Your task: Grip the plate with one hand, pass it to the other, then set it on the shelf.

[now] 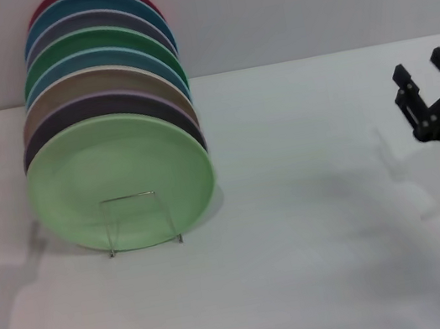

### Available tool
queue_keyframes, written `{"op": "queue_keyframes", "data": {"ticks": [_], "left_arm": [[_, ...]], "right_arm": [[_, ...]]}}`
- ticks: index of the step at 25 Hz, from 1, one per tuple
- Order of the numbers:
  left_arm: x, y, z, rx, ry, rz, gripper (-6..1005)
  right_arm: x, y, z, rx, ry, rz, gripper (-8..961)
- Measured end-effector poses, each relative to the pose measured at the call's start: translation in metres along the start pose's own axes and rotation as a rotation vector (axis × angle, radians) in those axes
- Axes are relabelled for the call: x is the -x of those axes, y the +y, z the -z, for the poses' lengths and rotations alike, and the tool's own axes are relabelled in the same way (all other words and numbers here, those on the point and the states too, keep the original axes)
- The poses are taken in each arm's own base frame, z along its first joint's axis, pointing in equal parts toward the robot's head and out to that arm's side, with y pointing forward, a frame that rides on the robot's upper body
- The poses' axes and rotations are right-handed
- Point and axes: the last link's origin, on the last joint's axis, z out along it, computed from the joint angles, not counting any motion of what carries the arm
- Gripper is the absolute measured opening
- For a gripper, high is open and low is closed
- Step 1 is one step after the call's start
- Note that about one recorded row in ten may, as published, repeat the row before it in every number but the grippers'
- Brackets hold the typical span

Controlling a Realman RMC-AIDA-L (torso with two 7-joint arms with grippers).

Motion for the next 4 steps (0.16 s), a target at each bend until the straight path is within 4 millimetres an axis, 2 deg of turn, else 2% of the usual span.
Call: {"op": "queue_keyframes", "data": {"ticks": [4], "left_arm": [[0.0033, -0.0003, -0.0071, -0.024, -0.012, -0.002, 702]], "right_arm": [[0.0007, -0.0102, -0.0036, -0.044, -0.005, -0.009, 353]]}}
